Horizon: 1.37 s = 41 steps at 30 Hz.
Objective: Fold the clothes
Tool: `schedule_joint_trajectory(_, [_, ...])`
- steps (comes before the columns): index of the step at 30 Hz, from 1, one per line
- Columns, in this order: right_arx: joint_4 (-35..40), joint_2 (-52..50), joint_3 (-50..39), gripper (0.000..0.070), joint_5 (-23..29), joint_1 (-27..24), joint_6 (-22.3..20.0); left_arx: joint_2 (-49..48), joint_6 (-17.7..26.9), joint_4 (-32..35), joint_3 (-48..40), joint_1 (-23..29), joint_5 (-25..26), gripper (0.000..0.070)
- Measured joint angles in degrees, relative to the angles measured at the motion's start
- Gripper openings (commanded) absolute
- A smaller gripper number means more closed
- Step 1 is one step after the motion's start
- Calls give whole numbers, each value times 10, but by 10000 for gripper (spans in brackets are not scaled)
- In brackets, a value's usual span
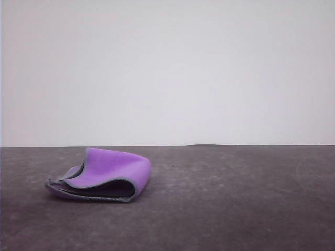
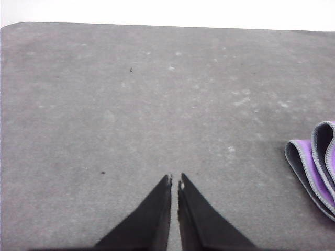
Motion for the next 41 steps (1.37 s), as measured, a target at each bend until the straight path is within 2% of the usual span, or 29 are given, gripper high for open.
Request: schedule_joint_trajectory(41, [0, 0, 0, 3, 0, 0, 0, 0, 0, 0, 0, 0, 0, 11])
